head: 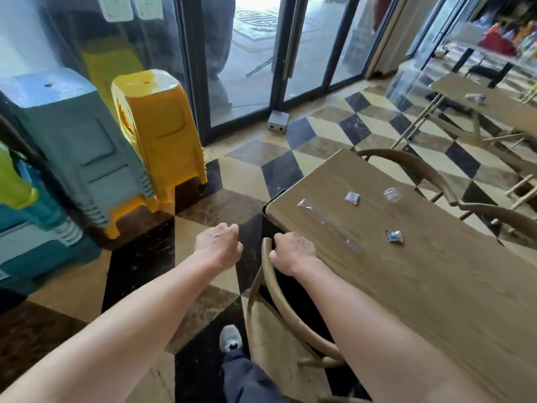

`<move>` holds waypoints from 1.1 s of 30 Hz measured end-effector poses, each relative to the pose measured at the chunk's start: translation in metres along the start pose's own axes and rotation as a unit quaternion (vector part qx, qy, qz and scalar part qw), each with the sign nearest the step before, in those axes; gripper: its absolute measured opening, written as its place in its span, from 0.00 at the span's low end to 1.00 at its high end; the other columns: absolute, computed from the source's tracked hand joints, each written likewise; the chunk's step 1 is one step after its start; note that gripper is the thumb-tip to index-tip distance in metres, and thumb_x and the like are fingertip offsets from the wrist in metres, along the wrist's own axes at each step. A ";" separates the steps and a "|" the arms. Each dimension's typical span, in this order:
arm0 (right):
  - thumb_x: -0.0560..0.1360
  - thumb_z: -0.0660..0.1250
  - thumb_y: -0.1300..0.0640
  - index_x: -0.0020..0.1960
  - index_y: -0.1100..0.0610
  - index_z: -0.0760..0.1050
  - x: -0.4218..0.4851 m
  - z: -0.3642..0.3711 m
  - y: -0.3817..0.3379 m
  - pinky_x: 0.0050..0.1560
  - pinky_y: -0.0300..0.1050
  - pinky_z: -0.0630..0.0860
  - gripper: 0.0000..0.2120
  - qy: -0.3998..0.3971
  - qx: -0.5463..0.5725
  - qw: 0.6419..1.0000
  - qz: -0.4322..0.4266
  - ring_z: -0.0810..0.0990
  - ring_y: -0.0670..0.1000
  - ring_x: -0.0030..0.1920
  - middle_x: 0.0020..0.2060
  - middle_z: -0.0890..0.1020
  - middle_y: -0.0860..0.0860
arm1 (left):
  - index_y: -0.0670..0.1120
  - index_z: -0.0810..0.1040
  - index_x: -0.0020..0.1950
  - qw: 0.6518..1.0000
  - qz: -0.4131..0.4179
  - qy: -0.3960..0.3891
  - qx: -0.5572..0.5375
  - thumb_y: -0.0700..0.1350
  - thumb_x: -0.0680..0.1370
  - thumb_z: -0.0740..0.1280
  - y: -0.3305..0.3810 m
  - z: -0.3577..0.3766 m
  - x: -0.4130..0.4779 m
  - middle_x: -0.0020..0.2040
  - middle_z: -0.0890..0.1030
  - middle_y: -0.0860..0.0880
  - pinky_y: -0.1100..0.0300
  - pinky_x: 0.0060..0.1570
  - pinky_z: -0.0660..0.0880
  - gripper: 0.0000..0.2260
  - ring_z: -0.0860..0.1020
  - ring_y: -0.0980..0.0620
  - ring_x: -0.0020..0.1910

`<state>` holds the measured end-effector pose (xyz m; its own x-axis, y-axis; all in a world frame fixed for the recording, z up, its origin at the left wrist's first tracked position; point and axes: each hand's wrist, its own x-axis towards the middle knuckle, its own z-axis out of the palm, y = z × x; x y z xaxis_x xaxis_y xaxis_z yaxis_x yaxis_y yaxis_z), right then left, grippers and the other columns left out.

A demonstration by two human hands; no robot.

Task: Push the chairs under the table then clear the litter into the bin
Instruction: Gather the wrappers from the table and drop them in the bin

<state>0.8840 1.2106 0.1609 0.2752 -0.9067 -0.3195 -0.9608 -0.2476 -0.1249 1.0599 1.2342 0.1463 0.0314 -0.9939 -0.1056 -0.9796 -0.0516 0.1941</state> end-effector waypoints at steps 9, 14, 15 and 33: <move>0.78 0.60 0.53 0.60 0.57 0.74 0.138 0.001 0.030 0.53 0.51 0.73 0.13 -0.023 0.112 0.987 0.117 0.78 0.61 0.57 0.58 0.79 0.58 | 0.47 0.74 0.55 0.993 0.056 -0.098 0.047 0.52 0.80 0.60 0.002 0.017 0.155 0.52 0.79 0.46 0.52 0.45 0.78 0.11 0.80 0.43 0.50; 0.79 0.60 0.54 0.60 0.57 0.74 0.182 -0.010 0.055 0.53 0.52 0.73 0.13 -0.017 0.164 0.969 0.185 0.78 0.62 0.57 0.58 0.79 0.59 | 0.49 0.73 0.54 0.979 0.149 -0.130 0.040 0.52 0.80 0.61 0.031 0.014 0.223 0.50 0.78 0.48 0.51 0.47 0.80 0.09 0.80 0.45 0.48; 0.79 0.60 0.54 0.60 0.57 0.74 0.187 -0.011 0.060 0.51 0.51 0.72 0.13 -0.015 0.170 0.965 0.200 0.79 0.62 0.57 0.58 0.79 0.59 | 0.49 0.73 0.53 0.976 0.167 -0.135 0.042 0.52 0.80 0.61 0.035 0.014 0.236 0.48 0.78 0.49 0.51 0.46 0.80 0.08 0.80 0.45 0.47; 0.78 0.63 0.55 0.56 0.55 0.74 0.253 -0.027 0.048 0.45 0.46 0.69 0.08 0.007 0.290 0.763 0.578 0.80 0.58 0.55 0.55 0.80 0.55 | 0.48 0.72 0.47 0.847 0.462 -0.246 0.093 0.50 0.80 0.62 0.064 0.024 0.460 0.50 0.80 0.46 0.55 0.38 0.71 0.06 0.79 0.43 0.48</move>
<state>0.9065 0.9598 0.0990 -0.7493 -0.4085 -0.5212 -0.3829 0.9094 -0.1622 1.0070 0.7761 0.0868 -0.8074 -0.4379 -0.3953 -0.5565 0.7879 0.2638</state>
